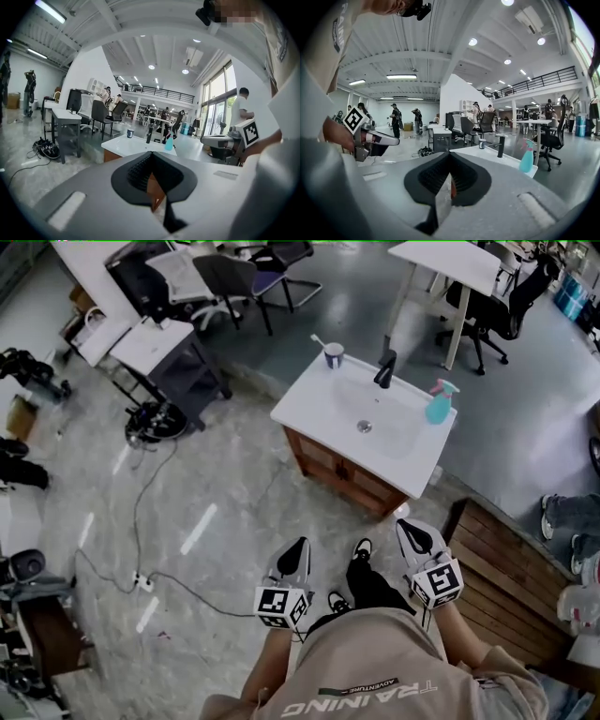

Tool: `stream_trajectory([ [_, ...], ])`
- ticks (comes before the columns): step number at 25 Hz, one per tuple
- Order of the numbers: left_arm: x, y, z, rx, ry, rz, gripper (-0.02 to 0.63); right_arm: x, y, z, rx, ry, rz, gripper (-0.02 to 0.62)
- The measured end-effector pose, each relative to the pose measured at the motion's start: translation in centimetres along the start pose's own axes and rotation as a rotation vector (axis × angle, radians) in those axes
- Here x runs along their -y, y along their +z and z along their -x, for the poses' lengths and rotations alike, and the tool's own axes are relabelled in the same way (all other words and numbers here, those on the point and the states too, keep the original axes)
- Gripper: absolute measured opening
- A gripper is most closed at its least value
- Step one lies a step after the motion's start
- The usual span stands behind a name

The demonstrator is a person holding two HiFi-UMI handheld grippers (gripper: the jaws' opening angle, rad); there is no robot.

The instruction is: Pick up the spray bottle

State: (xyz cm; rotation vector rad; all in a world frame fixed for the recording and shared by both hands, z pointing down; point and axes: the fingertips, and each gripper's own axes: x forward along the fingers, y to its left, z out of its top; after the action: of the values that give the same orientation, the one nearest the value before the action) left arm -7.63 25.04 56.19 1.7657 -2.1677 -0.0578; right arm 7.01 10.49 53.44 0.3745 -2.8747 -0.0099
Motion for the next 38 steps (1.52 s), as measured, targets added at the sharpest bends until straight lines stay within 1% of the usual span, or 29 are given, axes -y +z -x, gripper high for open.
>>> stream_trajectory([
  [3, -1.0, 1.0, -2.6, -0.024, 0.001, -0.036, 0.015, 2.7, -0.3, -2.6, 0.014, -0.017, -0.026, 0.002],
  [8, -2.0, 4.4, -8.6, -0.032, -0.022, -0.108, 0.015, 8.3, 1.4, -6.9, 0.071, -0.047, -0.029, 0.002],
  [10, -2.1, 6.0, -10.9, -0.022, -0.035, -0.104, 0.015, 10.1, 1.8, -8.2, 0.084, -0.054, -0.032, 0.002],
  [13, -2.2, 8.6, -14.1, 0.004, -0.062, -0.048, 0.015, 12.7, 2.7, -9.8, 0.100, -0.055, -0.034, 0.002],
  [14, -2.3, 9.2, -15.2, 0.005, -0.063, -0.052, 0.015, 13.6, 3.1, -10.3, 0.109, -0.055, -0.033, 0.002],
  [16, -2.4, 9.7, -17.2, -0.006, -0.060, -0.078, 0.015, 15.3, 3.5, -11.2, 0.124, -0.058, -0.031, 0.002],
  [18, -2.2, 9.8, -19.0, -0.018, -0.076, -0.073, 0.015, 16.9, 3.4, -12.0, 0.133, -0.071, -0.038, 0.002],
  [22, -1.6, 8.8, -22.0, -0.069, -0.116, -0.084, 0.015, 19.3, 2.1, -12.2, 0.126, -0.123, -0.089, 0.002],
  [24, -1.4, 9.0, -23.5, -0.088, -0.141, -0.087, 0.015, 20.3, 1.5, -11.9, 0.107, -0.151, -0.104, 0.002],
  [28, -0.6, 11.0, -27.6, -0.107, -0.217, -0.104, 0.015, 22.8, 1.6, -11.7, 0.067, -0.218, -0.116, 0.002],
  [31, -0.5, 11.8, -30.8, -0.113, -0.272, -0.133, 0.015, 24.6, 1.6, -12.5, 0.056, -0.267, -0.123, 0.002],
  [35, 0.0, 12.2, -35.1, -0.123, -0.398, -0.210, 0.015, 26.5, 1.7, -13.5, 0.029, -0.370, -0.104, 0.002],
  [38, 0.2, 12.7, -38.1, -0.136, -0.507, -0.255, 0.015, 27.9, 2.3, -14.5, 0.033, -0.473, -0.115, 0.002],
])
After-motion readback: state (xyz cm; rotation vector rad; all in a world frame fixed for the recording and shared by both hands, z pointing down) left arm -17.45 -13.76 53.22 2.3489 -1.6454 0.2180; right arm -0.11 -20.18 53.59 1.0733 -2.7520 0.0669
